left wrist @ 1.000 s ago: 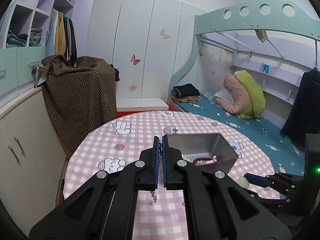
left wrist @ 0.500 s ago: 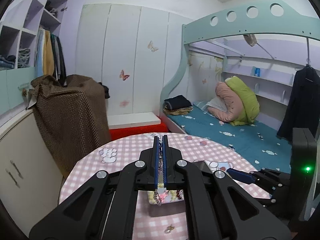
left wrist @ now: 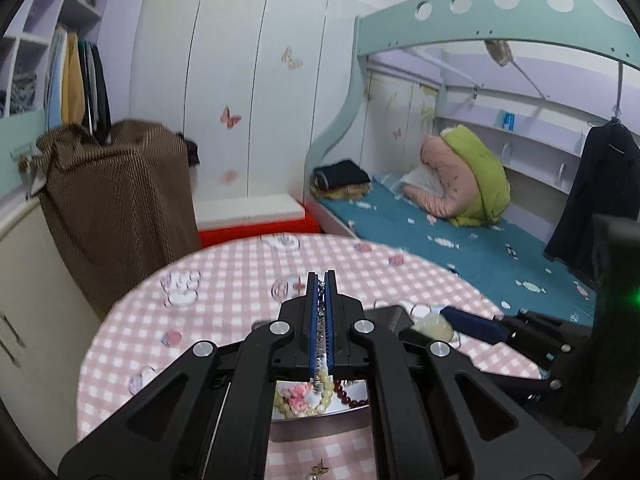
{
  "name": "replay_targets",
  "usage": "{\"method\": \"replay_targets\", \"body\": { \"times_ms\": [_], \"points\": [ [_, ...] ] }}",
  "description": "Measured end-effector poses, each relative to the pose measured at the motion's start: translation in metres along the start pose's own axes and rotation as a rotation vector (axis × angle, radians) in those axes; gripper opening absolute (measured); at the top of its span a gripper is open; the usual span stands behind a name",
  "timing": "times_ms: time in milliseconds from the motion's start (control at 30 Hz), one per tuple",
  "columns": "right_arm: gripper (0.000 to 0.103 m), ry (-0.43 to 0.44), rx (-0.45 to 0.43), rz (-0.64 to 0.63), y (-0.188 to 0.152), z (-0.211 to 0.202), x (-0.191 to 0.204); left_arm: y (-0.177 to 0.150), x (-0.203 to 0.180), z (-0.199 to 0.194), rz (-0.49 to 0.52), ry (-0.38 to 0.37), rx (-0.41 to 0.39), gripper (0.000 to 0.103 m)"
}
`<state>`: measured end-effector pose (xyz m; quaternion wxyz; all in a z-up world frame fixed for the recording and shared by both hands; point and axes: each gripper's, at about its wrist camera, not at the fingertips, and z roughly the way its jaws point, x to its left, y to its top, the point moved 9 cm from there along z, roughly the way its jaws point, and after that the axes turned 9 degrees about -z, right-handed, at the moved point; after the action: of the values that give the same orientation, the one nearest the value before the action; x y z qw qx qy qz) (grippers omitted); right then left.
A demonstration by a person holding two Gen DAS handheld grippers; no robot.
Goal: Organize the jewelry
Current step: 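Carry the chain and jade pendant over the tin and open both tools inside, then withdraw both open tools from the tin toward the pearl earrings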
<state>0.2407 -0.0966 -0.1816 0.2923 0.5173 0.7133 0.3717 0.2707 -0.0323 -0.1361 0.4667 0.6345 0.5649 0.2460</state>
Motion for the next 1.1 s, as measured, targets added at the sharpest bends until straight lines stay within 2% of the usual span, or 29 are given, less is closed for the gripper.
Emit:
{"method": "replay_targets", "body": {
  "times_ms": [333,400,467,500,567,633,667,733,933,1100],
  "points": [
    [0.041,0.024,0.040,-0.030,-0.003,0.017,0.007,-0.034,0.021,0.026,-0.043,-0.023,0.107,0.004],
    [0.042,0.038,0.047,-0.034,-0.004,0.020,0.010,-0.036,0.023,0.026,-0.041,-0.022,0.114,0.012],
    [0.042,0.047,0.052,-0.036,-0.005,0.022,0.010,-0.038,0.027,0.025,-0.043,0.003,0.111,0.030],
    [0.042,0.050,0.053,-0.038,-0.005,0.022,0.010,-0.038,0.031,0.024,-0.048,0.013,0.110,0.033],
    [0.043,0.050,0.041,-0.045,-0.004,0.019,0.009,-0.038,0.037,0.022,-0.063,0.015,0.110,0.047],
    [0.050,0.049,0.024,-0.053,-0.001,0.015,0.007,-0.039,0.042,0.020,-0.065,0.033,0.105,0.054],
    [0.057,0.040,0.019,-0.052,0.000,0.014,0.006,-0.038,0.044,0.019,-0.065,0.038,0.103,0.057],
    [0.060,0.021,0.012,-0.049,0.001,0.011,0.001,-0.040,0.048,0.015,-0.064,0.051,0.102,0.066],
    [0.065,-0.005,0.021,-0.026,-0.003,0.008,-0.009,-0.047,0.054,0.008,-0.055,0.079,0.109,0.077],
    [0.076,-0.035,0.019,0.002,-0.008,-0.002,-0.019,-0.051,0.056,0.001,-0.048,0.106,0.111,0.088]
  ]
}}
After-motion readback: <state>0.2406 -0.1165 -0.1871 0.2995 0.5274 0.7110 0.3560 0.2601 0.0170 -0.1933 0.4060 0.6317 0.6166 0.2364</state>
